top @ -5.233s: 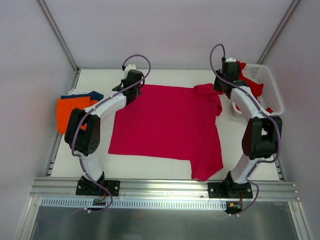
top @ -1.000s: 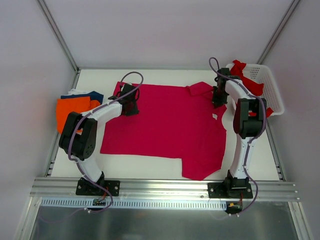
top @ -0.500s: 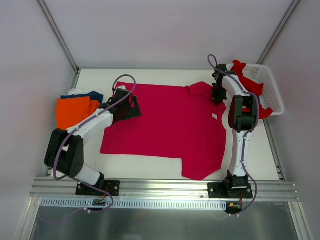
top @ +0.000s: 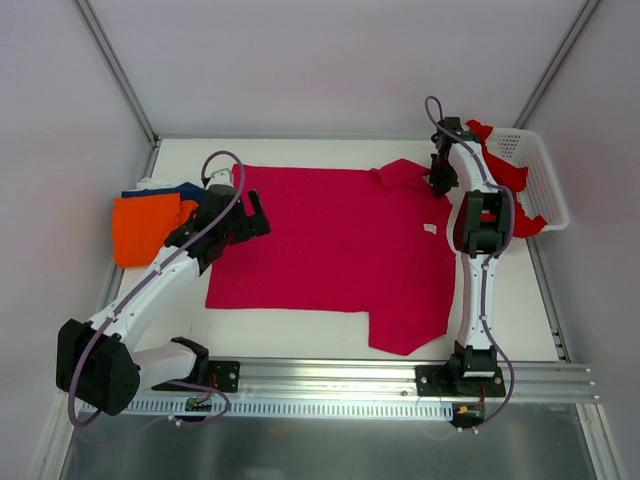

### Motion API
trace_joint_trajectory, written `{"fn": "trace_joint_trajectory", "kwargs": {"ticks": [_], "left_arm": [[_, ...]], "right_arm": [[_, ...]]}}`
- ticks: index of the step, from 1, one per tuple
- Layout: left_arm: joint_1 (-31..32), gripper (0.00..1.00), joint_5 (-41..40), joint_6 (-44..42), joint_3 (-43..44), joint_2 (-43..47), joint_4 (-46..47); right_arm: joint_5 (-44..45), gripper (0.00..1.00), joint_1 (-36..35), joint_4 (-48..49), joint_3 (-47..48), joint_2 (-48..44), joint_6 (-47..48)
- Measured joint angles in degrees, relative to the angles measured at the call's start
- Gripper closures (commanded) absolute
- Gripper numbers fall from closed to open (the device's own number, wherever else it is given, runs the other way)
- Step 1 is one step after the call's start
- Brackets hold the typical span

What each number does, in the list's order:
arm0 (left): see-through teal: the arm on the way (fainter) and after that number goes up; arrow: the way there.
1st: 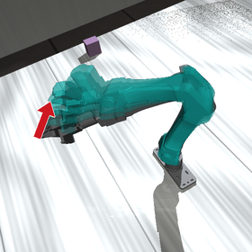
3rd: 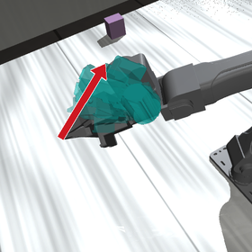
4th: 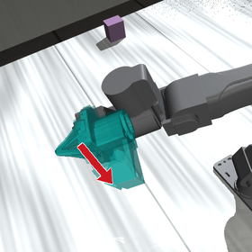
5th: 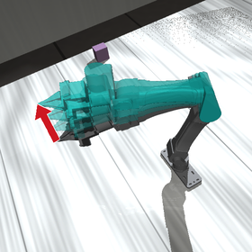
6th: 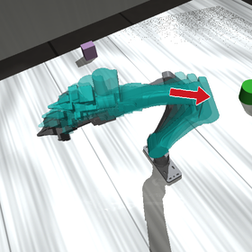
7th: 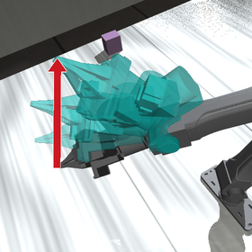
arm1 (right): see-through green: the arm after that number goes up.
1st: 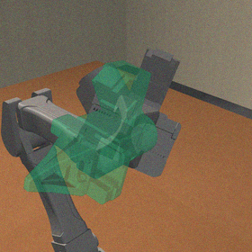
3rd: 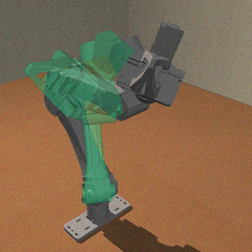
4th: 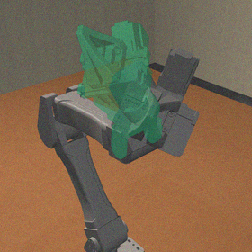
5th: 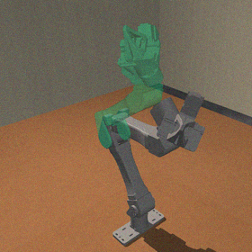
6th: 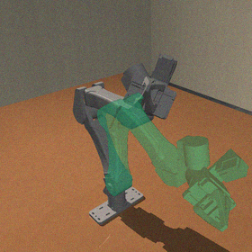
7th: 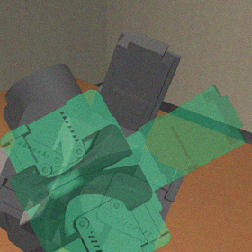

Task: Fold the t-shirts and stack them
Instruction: Flatten out the tshirt

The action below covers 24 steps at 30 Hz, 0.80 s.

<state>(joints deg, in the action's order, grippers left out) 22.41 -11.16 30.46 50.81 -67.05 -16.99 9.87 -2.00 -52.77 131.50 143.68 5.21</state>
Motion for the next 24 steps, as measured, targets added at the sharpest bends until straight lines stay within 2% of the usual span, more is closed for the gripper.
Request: {"fn": "trace_joint_trajectory", "kwargs": {"ticks": [8,12,14,15,19,24], "left_arm": [[-0.79,0.01,-1.92,-0.09,1.01,-0.98,-1.77],[-2.4,0.01,-1.77,-1.46,5.99,-5.31,-3.02],[-3.56,0.01,-2.05,-2.97,10.32,-8.31,-3.13],[-4.24,0.01,-2.01,-3.45,12.33,-9.53,-3.23],[-10.16,0.01,-0.09,-4.13,22.6,-17.66,-2.84],[-16.31,0.01,1.49,-4.33,34.82,-33.46,-2.89]], "right_arm": [[-1.57,0.99,0.76,-0.7,2.8,1.05,1.27],[-2.99,1.0,0.79,1.09,-3.37,-2.23,2.51],[-3.98,0.9,0.9,1.38,-7.58,-5.22,2.56],[-4.92,0.73,1.01,1.57,-9.29,-6.78,2.4],[-9.31,0.67,1.42,3.04,-13.81,-13.68,1.73],[-13.84,0.62,1.49,5.53,-13.38,-18.82,0.74]]}}
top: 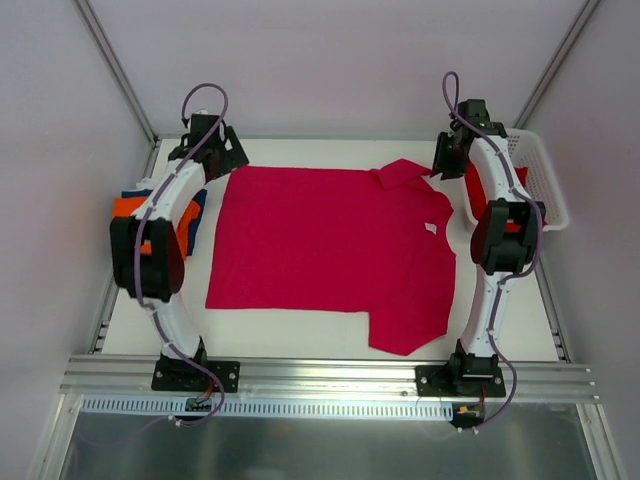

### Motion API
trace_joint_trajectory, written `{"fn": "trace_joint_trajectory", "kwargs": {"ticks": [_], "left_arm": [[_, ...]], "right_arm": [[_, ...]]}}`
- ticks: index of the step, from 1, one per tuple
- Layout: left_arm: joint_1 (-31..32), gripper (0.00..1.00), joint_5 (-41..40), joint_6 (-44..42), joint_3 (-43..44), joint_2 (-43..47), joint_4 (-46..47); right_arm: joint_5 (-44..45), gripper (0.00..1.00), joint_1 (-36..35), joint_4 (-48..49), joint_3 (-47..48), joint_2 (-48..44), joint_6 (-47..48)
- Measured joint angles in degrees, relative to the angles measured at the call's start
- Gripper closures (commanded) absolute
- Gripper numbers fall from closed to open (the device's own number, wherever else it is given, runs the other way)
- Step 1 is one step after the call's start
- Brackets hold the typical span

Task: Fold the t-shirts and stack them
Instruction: Flatten out the tshirt

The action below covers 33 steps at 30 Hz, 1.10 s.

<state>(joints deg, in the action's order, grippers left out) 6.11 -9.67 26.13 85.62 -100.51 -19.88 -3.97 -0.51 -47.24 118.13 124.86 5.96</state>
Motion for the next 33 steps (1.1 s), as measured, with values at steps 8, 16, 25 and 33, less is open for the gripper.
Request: {"fn": "trace_joint_trajectory", "kwargs": {"ticks": [8,16,25,33], "left_arm": [[-1.01,0.04,3.28,-0.13,18.01,-23.04,-3.54],[-0.96,0.02,1.4,-2.82,29.57,-31.15,-4.85],[-0.96,0.01,-2.19,-6.38,39.34,-36.83,-4.5],[-2.34,0.02,-1.14,-6.4,40.48,-42.18,-4.98]], "right_arm": [[-3.58,0.62,-0.09,0.81,4.07,2.97,-1.51],[-4.55,0.63,-0.57,2.97,0.63,3.93,-1.51],[-4.9,0.66,-1.44,4.74,-3.82,3.69,-1.53],[-5.07,0.66,-1.84,6.95,-8.22,1.49,-1.53]]}}
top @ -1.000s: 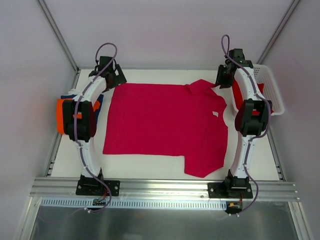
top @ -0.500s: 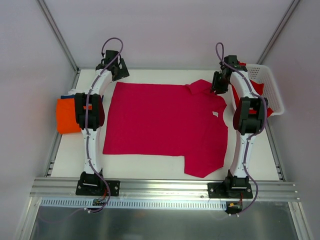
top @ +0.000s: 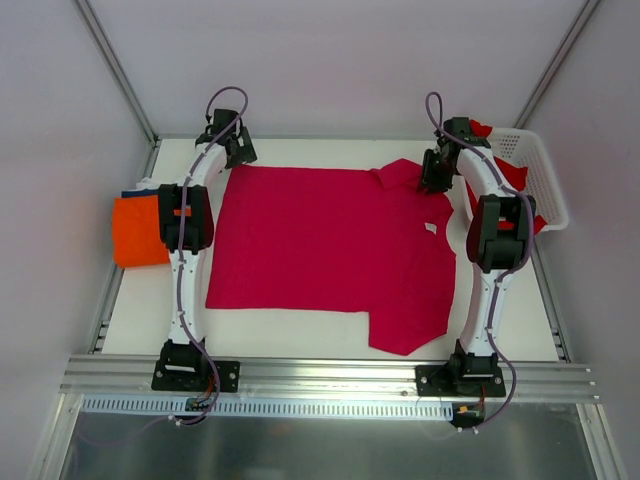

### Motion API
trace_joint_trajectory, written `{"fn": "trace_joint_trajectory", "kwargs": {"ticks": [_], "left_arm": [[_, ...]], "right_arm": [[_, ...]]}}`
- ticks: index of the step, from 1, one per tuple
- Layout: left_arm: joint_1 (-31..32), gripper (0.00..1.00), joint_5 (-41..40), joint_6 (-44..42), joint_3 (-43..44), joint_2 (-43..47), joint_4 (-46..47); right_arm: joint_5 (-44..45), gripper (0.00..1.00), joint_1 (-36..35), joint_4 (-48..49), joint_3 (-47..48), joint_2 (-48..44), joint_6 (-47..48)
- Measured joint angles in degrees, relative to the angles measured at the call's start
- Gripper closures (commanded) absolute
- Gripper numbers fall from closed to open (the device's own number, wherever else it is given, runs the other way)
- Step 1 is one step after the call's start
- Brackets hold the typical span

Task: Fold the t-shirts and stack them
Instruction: Flatten out the tshirt, then grap the side of the flattened tshirt furthest away from the robot with both arms

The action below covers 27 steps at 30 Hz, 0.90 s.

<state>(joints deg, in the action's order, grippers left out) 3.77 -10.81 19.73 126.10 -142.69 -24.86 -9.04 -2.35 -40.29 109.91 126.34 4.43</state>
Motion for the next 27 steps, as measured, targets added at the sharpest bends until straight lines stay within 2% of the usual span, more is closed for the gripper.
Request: {"fn": "trace_joint_trajectory", "kwargs": {"ticks": [9,18,21,24,27], "left_arm": [[-1.4,0.02,1.36,0.24,0.2,-0.63,-0.57],[-1.6,0.04,6.4,0.66,2.84,-2.49,-0.59],[-1.6,0.07,7.8,0.83,3.89,-3.23,-0.52],[-1.62,0.15,8.83,0.94,4.07,-3.45,-0.55],[-1.64,0.16,9.29,1.07,4.2,-3.5,-0.57]], "right_arm": [[0.13,0.66,-0.04,1.09,-1.07,-0.2,0.0],[4.92,0.66,-0.07,1.4,-0.55,0.2,-1.16],[5.55,0.63,-0.07,1.66,2.12,2.01,-2.12],[6.47,0.61,-0.07,2.1,4.46,4.09,-2.97],[7.19,0.6,-0.07,2.14,7.37,6.69,-4.31]]}}
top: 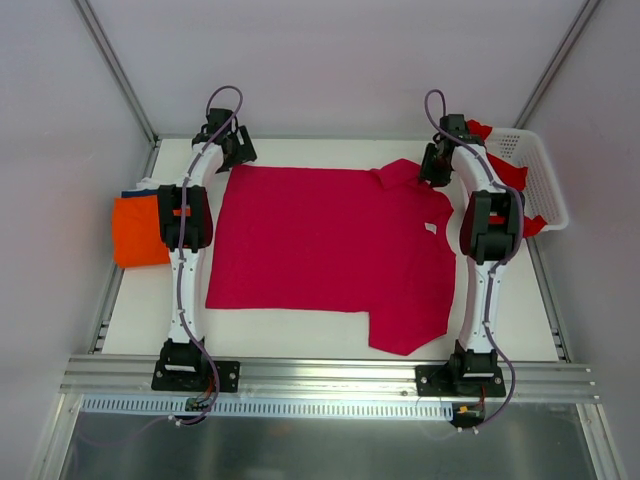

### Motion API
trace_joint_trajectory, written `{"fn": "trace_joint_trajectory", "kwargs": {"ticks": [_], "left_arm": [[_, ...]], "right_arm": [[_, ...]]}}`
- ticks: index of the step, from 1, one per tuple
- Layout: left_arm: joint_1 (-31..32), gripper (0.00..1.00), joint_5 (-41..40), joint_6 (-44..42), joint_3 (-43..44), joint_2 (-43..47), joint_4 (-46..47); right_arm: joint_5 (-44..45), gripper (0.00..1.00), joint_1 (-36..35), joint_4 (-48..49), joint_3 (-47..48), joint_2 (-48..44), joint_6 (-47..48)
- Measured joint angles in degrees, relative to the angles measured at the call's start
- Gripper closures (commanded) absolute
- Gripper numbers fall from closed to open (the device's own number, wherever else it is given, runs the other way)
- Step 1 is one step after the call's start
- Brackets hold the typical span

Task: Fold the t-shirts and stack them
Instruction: Grap the side of the flattened tshirt furthest away from the robot with both arms

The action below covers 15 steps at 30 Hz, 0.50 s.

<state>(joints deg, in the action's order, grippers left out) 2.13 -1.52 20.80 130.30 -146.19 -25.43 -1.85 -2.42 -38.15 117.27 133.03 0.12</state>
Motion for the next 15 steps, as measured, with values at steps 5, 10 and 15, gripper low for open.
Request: {"fn": "trace_joint_trajectory", "kwargs": {"ticks": [5,10,15], "left_arm": [[0.0,0.16,0.04,0.2,0.31,-0.02,0.02],[0.0,0.2,0.02,0.28,0.37,-0.02,0.02],[-0.13,0.2,0.04,0.72,0.39,-0.04,0.02]], "right_arm": [[0.44,0.59,0.02,0.31,4.79,4.33,-2.01],[3.17,0.59,0.02,1.55,7.37,6.36,-4.24],[5.18,0.59,0.02,3.72,9.7,7.32,-6.54]]}}
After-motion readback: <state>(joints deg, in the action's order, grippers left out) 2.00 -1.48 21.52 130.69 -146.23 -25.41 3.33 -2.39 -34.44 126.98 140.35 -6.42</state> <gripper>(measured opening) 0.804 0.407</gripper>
